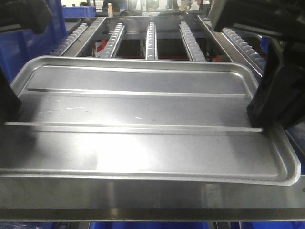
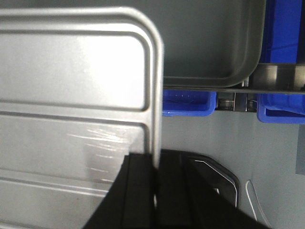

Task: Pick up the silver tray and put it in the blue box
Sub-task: 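Lift the silver tray off the rack with both grippers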

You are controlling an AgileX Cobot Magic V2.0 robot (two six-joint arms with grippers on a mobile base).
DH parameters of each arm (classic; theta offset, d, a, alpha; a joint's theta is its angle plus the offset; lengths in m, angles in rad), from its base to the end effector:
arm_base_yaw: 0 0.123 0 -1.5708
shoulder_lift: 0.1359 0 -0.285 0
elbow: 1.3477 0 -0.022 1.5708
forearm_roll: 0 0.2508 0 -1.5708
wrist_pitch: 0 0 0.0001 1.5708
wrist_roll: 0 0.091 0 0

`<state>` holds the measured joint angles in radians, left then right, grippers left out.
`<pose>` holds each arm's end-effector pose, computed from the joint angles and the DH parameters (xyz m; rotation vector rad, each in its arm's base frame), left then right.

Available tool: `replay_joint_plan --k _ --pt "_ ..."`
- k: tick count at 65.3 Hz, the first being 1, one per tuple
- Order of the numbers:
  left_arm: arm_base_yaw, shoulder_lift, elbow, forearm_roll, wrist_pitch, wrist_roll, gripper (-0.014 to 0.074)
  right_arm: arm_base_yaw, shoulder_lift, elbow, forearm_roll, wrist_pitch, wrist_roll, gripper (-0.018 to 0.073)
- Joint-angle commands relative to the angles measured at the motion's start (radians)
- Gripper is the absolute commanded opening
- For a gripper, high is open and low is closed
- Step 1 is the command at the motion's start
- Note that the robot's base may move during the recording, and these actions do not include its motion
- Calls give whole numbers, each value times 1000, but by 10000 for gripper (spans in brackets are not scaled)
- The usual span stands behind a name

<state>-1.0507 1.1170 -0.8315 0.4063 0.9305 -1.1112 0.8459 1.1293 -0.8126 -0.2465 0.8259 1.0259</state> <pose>0.1250 -0.1602 0.2894 0.1438 2.5892 -0.2778 0.1506 0.1454 0.2819 0.0793 2.6334 0.3815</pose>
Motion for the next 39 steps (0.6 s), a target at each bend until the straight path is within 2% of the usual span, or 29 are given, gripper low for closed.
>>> replay_joint_plan --k 1,39 --pt "12 -24 -20 77 68 18 -14 -8 -25 -22 -88 64 -13 50" --pt "12 -24 -20 75 68 18 -14 -8 -25 -22 -88 64 -13 50"
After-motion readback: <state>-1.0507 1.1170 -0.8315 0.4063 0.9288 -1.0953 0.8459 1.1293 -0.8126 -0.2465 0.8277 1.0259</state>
